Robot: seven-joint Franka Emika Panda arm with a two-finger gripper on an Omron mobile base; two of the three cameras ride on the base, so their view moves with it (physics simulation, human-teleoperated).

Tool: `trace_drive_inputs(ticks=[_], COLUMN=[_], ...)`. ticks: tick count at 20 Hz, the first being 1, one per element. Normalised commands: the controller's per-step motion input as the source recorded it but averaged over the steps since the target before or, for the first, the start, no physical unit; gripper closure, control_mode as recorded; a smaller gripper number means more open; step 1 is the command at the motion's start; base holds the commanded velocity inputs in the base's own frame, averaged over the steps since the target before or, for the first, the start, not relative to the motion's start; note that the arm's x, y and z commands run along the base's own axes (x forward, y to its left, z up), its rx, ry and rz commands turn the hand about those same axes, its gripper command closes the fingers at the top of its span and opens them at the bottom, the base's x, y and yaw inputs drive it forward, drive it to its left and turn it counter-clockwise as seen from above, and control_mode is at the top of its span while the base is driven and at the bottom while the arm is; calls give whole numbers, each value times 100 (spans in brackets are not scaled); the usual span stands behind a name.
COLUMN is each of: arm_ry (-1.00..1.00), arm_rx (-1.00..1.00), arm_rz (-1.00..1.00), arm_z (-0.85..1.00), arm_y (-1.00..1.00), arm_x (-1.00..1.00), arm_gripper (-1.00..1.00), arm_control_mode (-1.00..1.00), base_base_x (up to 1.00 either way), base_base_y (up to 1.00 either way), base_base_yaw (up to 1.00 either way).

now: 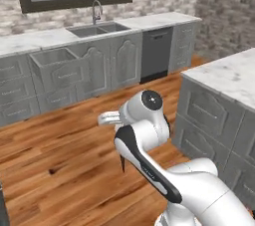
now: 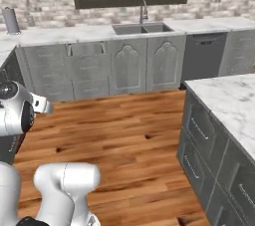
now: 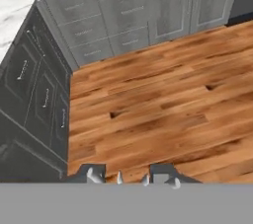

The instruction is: Pick up the metallic utensils from the counter and place them in the open drawer. Make sure not to pick up any wooden utensils.

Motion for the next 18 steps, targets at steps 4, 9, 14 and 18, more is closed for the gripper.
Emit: trace_drive_inputs(ticks=[4,9,14,18], arm_ry=[0,0,0,0], arm_rx=[0,0,0,0], arm_rz=[0,0,0,0], arm_z=[0,0,0,0], arm_y=[0,0,0,0], arm_x=[0,0,0,0], arm_gripper=[100,100,100,100], arm_control_mode=[100,100,100,100], base_base_x=[100,100,100,100], base_base_y=[100,37,-10,-31], base_base_yaw=[-1,0,0,4])
